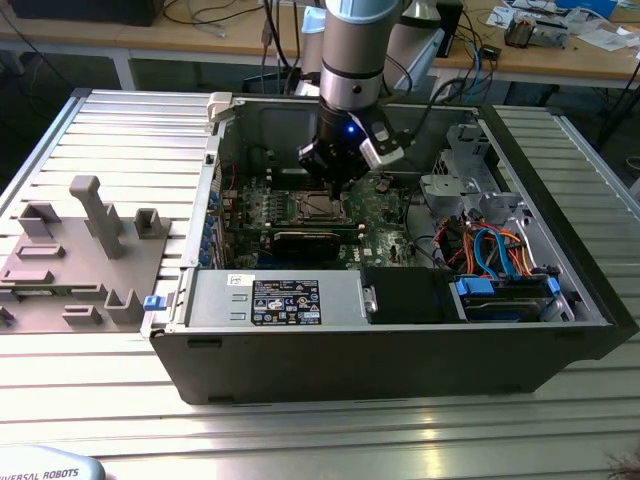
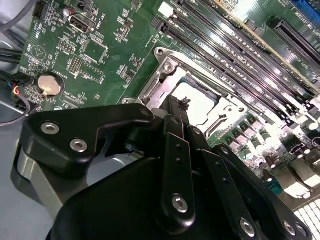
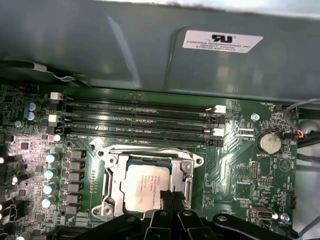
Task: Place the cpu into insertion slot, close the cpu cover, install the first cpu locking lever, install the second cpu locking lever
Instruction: 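Install the first cpu locking lever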
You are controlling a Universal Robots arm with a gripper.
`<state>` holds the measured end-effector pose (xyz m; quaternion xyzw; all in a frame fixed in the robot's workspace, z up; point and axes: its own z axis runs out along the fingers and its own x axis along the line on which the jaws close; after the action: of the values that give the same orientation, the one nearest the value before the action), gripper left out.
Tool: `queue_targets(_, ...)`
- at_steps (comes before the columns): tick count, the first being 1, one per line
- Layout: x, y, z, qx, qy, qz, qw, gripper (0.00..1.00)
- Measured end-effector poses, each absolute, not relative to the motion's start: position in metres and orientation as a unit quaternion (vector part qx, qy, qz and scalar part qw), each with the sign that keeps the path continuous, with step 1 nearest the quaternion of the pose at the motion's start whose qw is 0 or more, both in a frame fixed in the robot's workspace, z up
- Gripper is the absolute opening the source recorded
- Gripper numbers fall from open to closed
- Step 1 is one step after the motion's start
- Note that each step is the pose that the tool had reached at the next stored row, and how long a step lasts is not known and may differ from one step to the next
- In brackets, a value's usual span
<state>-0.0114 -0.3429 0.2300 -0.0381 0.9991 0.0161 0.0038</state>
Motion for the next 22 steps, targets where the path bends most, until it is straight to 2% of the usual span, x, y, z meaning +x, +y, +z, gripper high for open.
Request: queue_targets(22,-0.011,-0.343,0.248,-0.038,0.999,0.016,0.004,0.11)
